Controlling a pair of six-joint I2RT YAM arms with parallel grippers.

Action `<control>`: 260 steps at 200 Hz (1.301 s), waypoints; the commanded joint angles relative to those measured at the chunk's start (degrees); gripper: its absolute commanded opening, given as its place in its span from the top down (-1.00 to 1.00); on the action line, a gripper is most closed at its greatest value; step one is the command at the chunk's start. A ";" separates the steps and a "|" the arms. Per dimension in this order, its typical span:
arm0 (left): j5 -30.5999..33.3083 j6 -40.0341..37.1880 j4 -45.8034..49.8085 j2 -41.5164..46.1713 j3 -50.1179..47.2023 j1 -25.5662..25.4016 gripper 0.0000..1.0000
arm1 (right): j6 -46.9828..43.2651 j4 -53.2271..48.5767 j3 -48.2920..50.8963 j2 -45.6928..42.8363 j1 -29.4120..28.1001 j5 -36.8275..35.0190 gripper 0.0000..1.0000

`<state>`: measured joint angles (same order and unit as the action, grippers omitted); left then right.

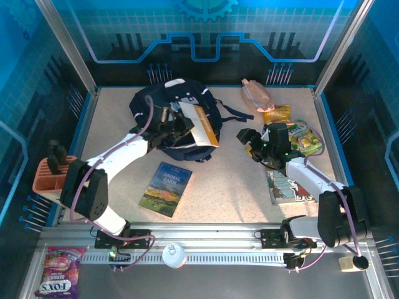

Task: Pack the student bag

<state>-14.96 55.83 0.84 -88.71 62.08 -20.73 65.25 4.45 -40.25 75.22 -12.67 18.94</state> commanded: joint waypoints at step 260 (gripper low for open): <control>8.41 21.69 -23.47 3.80 -10.47 0.34 0.75 | 21.59 23.83 -17.72 18.45 -16.87 -6.17 0.65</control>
<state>-8.16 78.13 -22.59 -84.71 52.01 -20.05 88.51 30.81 -57.01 94.21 -28.99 15.16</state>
